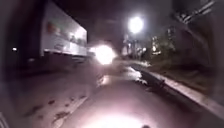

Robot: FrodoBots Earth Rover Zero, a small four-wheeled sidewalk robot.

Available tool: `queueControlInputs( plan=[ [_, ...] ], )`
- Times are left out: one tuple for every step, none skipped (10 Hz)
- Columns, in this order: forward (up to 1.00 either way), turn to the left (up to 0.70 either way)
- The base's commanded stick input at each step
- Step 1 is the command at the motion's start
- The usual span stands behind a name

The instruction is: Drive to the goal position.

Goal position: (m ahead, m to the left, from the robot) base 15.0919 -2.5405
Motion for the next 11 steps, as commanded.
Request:
queueControlInputs(
  plan=[
    [0.70, 0.01],
    [0.70, 0.01],
    [0.70, 0.01],
    [0.70, 0.01],
    [0.70, 0.01],
    [0.70, 0.01],
    [0.70, 0.01],
    [0.70, 0.01],
    [0.70, 0.01],
    [0.70, 0.01],
    [0.70, 0.01]
  ],
)
